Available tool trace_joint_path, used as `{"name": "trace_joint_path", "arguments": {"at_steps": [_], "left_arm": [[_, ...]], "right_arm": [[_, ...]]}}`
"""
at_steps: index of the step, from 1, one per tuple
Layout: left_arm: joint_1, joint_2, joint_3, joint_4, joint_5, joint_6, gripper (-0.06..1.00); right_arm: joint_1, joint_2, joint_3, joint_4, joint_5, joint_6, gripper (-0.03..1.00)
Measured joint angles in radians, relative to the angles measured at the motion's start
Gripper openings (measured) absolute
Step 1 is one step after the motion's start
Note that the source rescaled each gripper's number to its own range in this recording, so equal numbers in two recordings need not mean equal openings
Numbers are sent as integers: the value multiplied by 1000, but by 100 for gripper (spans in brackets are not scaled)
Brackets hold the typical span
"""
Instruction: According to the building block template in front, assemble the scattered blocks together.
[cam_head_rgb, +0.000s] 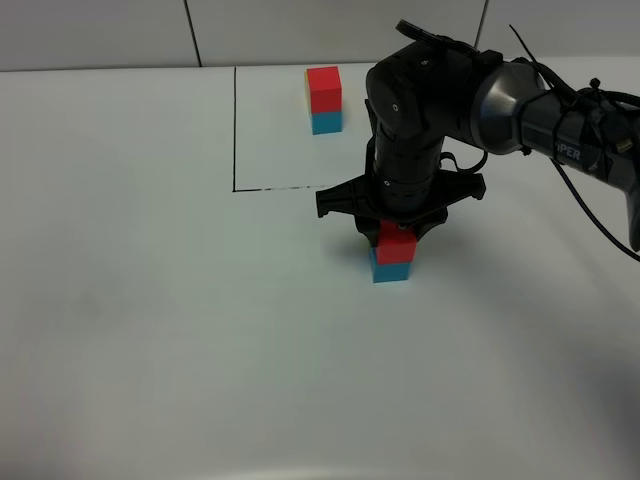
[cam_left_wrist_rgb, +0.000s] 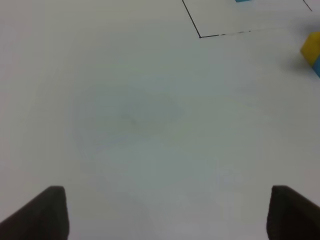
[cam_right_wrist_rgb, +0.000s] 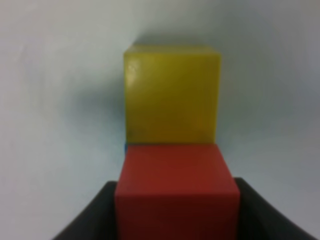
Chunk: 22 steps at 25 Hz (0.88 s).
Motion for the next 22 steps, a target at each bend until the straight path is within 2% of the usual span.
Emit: {"name": "trace_joint_path", "arguments": {"at_steps": [7, 9, 16, 19, 22], "left_arm": [[0, 0, 0, 0, 0, 0, 89], [0, 0, 0, 0, 0, 0, 89], [0, 0, 0, 0, 0, 0, 89], [0, 0, 0, 0, 0, 0, 89], [0, 0, 0, 0, 0, 0, 89]], "right_arm": [[-1, 4, 0, 0, -2, -2, 1], [-1, 9, 1, 13, -13, -2, 6], [1, 25, 5, 55, -43, -92, 59], [1, 4, 5, 55, -49, -108, 75], [1, -31, 5, 45, -51, -111, 80]]}}
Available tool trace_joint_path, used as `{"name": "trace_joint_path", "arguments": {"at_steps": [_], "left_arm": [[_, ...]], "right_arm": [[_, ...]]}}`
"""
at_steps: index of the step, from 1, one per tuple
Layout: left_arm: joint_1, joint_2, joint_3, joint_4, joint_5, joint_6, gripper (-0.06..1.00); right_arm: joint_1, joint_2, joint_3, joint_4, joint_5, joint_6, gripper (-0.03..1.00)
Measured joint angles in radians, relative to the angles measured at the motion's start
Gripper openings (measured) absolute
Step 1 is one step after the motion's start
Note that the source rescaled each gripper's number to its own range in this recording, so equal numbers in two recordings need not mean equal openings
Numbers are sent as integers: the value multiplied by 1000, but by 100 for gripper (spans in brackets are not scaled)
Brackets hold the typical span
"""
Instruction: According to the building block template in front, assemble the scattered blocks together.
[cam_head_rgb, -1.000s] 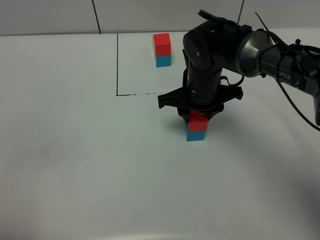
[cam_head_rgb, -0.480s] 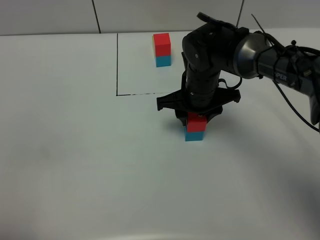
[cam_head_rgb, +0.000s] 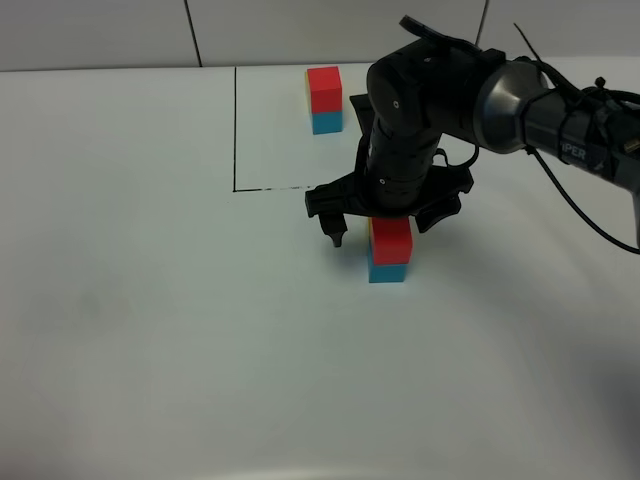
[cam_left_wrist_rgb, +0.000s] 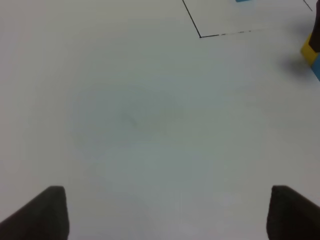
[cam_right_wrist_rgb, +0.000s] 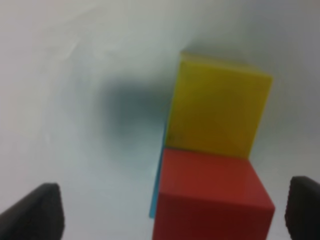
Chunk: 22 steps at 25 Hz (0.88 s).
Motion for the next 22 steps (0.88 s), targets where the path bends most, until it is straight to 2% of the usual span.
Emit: {"name": "trace_joint_path", "arguments": {"at_steps": [8, 15, 22], "left_arm": [[0, 0, 0, 0, 0, 0, 89], [0, 0, 0, 0, 0, 0, 89], [0, 0, 0, 0, 0, 0, 89]], "right_arm": [[-22, -100, 2, -30, 35, -20, 80], [-152, -189, 72, 4, 64, -150, 80], [-260, -404, 273, 27, -18, -250, 80]]}}
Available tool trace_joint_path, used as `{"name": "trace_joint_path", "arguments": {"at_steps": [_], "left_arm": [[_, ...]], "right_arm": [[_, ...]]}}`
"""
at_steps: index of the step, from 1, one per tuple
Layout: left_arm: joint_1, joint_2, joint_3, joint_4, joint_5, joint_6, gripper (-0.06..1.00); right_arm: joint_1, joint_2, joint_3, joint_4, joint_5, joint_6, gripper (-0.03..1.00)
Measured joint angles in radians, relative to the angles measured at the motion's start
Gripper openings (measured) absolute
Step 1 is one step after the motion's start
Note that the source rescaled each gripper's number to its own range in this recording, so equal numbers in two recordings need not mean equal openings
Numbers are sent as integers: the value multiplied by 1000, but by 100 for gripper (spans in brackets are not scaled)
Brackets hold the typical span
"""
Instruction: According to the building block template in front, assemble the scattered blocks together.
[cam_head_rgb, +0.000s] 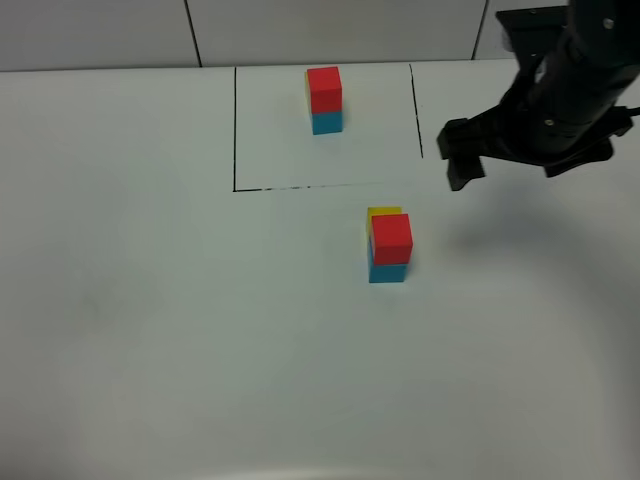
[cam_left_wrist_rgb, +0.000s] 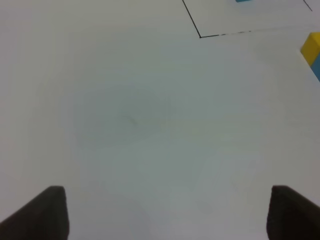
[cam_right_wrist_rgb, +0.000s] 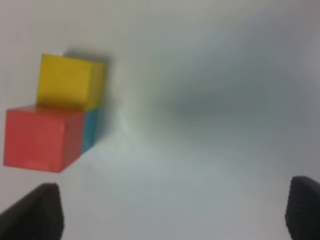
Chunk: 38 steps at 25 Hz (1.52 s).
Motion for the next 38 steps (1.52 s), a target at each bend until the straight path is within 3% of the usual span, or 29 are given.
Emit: {"name": "trace_joint_path", "arguments": {"at_steps": [9, 16, 23, 29, 38], "left_arm": [[0, 0, 0, 0, 0, 0, 89], [0, 0, 0, 0, 0, 0, 89], [0, 0, 0, 0, 0, 0, 89], [0, 0, 0, 0, 0, 0, 89], [0, 0, 0, 0, 0, 0, 89]], "right_arm": [[-111, -368, 303, -1, -115, -46, 80], [-116, -539, 322, -29, -124, -48, 80], [-116, -555, 322, -35, -87, -48, 79], [-116, -635, 328, -98, -91, -48, 79], [-155, -962, 555, -195, -167, 23, 79]]}}
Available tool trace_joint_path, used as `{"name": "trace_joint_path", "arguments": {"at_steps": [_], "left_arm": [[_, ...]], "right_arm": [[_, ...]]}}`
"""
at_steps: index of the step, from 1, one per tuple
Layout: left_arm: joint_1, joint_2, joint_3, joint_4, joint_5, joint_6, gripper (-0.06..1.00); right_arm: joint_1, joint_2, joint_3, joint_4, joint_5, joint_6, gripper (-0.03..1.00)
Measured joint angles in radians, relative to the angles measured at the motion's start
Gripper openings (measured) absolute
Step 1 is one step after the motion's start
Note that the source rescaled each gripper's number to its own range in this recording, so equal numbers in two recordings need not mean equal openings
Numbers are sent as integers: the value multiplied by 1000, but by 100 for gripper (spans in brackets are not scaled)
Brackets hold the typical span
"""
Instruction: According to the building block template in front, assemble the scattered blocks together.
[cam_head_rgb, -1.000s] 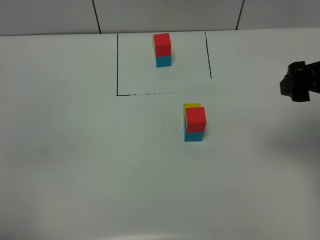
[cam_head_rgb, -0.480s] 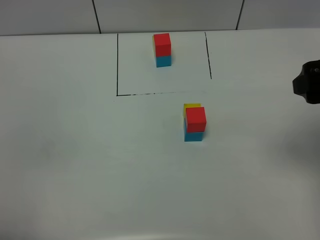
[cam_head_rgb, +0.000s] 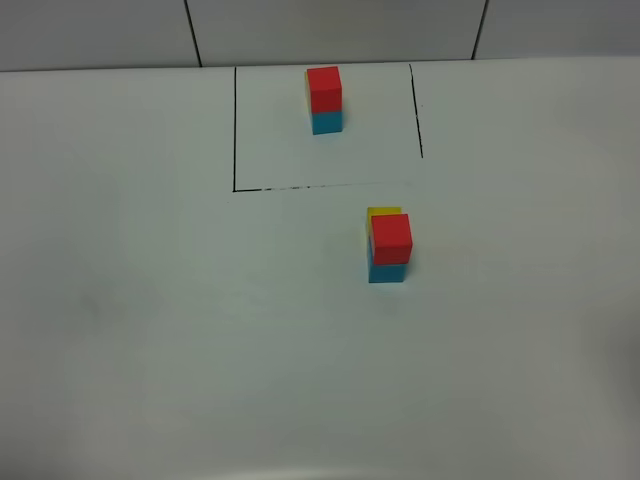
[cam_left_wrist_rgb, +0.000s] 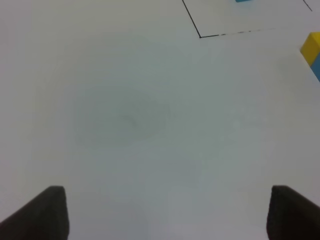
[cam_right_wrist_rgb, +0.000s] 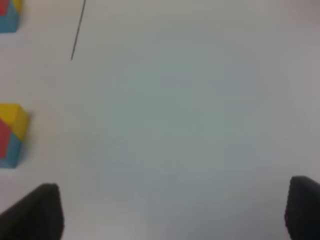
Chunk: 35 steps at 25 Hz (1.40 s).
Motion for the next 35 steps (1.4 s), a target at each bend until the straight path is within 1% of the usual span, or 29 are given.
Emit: {"name": "trace_joint_path", "arguments": {"at_steps": [4, 7, 11, 15, 18, 26, 32, 35], "left_arm": [[0, 0, 0, 0, 0, 0, 89], [0, 0, 0, 0, 0, 0, 89], [0, 0, 0, 0, 0, 0, 89], [0, 0, 0, 0, 0, 0, 89], [0, 0, 0, 0, 0, 0, 89], [0, 0, 0, 0, 0, 0, 89], [0, 0, 0, 0, 0, 0, 89], [0, 0, 0, 0, 0, 0, 89]], "right_arm": [[-64, -148, 47, -2, 11, 16, 79], [-92, -255, 65, 9, 47, 18, 79], [-99, -367, 106, 12, 120, 17, 85], [-99, -463, 153, 19, 165, 18, 92], [-99, -525, 195, 45, 196, 18, 93], [-99, -733, 282, 89, 230, 18, 93], [-99, -750, 297, 90, 260, 18, 88], [-99, -751, 305, 92, 271, 16, 83]]}}
